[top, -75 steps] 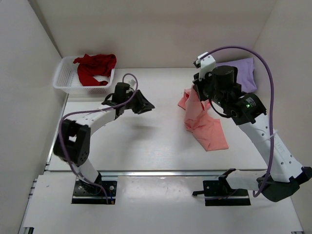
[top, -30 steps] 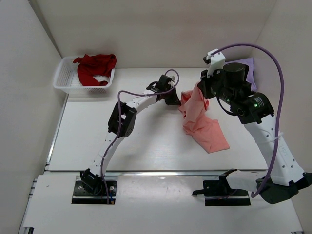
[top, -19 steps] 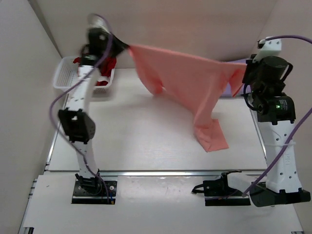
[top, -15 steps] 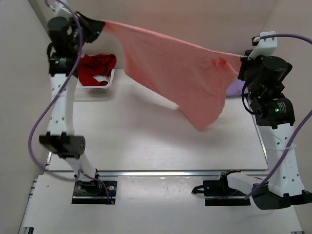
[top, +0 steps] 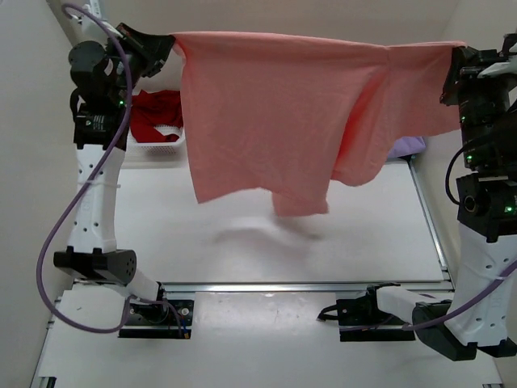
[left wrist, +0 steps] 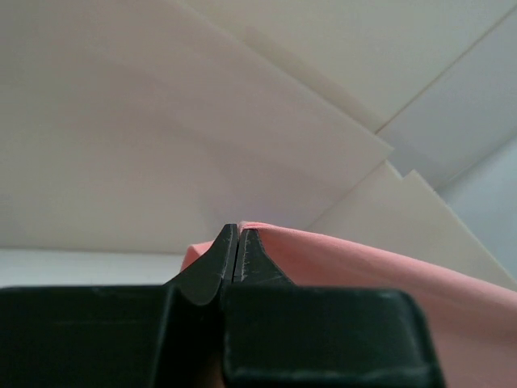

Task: Fold and stack the t-shirts
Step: Flatten out the tshirt

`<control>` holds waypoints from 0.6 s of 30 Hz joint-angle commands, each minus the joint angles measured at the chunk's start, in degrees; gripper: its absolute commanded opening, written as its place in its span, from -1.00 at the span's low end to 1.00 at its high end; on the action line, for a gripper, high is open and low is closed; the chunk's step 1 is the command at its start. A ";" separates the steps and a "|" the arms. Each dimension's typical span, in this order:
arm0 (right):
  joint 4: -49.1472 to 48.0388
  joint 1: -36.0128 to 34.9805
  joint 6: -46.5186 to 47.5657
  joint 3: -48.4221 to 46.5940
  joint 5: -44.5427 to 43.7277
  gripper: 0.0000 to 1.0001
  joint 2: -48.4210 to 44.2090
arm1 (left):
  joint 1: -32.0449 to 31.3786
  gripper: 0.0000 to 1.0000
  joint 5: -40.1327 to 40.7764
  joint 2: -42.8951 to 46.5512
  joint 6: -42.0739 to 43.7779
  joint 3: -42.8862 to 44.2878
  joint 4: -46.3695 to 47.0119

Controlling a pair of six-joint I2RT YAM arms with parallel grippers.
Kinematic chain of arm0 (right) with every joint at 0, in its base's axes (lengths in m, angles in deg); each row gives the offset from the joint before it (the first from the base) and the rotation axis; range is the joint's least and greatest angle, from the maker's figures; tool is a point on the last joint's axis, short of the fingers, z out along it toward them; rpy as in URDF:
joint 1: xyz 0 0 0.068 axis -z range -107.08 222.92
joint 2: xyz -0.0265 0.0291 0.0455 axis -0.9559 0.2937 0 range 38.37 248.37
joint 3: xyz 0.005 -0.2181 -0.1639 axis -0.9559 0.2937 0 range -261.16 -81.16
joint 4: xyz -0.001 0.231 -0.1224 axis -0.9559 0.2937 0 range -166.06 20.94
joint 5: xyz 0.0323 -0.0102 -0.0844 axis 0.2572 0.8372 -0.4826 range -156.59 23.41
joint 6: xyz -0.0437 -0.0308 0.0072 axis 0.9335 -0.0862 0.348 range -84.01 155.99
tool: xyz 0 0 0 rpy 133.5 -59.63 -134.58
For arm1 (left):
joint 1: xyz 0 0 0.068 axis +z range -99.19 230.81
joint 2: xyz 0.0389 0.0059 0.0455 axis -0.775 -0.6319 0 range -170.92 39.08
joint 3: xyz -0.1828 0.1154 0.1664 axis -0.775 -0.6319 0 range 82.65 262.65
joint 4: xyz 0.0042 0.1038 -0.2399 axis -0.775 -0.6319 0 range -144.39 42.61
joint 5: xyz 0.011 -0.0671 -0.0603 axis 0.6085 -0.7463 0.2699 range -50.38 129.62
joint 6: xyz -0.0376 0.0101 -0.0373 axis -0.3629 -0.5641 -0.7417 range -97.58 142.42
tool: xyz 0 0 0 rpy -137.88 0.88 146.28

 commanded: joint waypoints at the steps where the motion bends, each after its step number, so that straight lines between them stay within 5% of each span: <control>1: -1.37 4.33 -3.93 -1.68 5.83 -1.00 1.04 | 2.08 -1.00 2.90 -0.49 0.43 2.23 -2.20; 11: 13.13 -1.19 -8.41 1.05 17.09 -1.00 16.49 | 0.68 -1.00 -4.74 -12.51 -1.33 -0.33 -7.13; 18: 15.42 -3.92 -6.14 -7.97 4.46 -1.00 25.12 | 0.84 -1.00 -7.47 -24.48 0.34 13.81 -12.84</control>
